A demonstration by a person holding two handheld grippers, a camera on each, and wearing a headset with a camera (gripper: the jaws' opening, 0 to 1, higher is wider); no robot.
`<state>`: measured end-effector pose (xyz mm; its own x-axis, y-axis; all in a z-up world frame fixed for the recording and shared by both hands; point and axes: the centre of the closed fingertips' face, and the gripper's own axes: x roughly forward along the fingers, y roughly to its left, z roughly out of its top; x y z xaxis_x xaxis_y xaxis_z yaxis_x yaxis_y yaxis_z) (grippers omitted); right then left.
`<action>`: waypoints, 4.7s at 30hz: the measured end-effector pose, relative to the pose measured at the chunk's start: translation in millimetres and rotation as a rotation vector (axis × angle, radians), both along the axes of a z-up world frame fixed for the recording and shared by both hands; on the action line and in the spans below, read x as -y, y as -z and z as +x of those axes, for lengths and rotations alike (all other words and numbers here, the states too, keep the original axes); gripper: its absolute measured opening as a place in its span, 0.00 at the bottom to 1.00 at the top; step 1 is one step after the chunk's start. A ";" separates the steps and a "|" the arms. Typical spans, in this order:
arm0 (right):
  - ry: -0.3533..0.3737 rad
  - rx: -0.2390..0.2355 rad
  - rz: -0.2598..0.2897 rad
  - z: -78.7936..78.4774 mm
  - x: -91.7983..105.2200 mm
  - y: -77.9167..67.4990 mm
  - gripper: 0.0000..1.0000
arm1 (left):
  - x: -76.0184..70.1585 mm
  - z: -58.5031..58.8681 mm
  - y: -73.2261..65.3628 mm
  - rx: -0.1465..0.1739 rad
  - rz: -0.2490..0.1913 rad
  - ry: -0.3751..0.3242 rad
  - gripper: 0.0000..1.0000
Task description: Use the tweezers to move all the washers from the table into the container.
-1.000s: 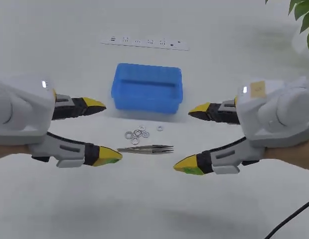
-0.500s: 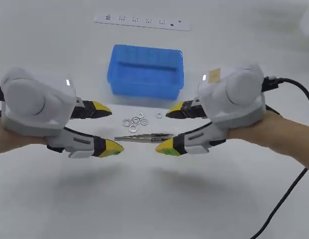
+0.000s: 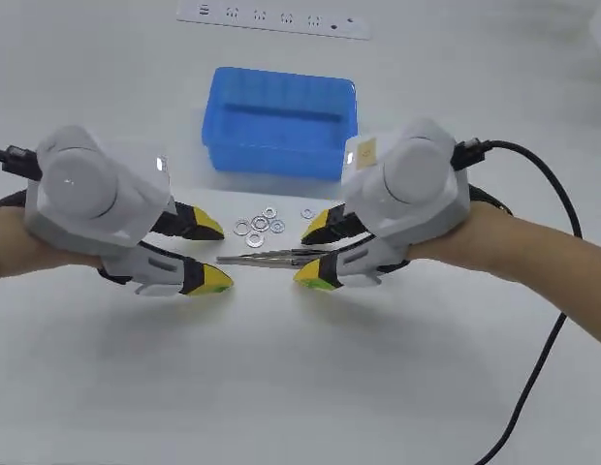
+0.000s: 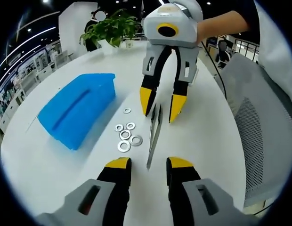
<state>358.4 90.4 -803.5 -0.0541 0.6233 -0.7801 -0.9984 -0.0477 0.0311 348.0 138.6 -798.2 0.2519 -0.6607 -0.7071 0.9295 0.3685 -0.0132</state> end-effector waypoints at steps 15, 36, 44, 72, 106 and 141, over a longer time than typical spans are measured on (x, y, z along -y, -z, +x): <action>-0.118 0.064 -0.021 -3.3 -3.2 1.4 0.11 | 6.4 -3.4 0.4 0.026 0.051 0.118 0.15; -0.156 0.154 0.040 -11.6 -3.3 -3.1 0.08 | 17.4 -13.0 -19.2 0.147 0.085 0.201 0.04; -0.149 0.216 0.153 -13.5 8.6 -22.6 0.08 | 46.3 -16.0 -69.7 0.222 -0.044 0.217 0.04; -0.052 0.144 0.287 -6.0 28.0 -28.7 0.07 | 107.7 -0.1 -95.3 0.214 -0.259 0.227 0.05; 0.110 0.106 0.313 -17.5 5.9 -35.1 0.31 | 46.4 -9.6 -110.9 0.290 -0.211 0.136 0.05; 0.130 0.044 0.308 -18.1 0.6 -25.4 0.40 | 27.0 14.5 -97.7 0.258 -0.226 0.057 0.05</action>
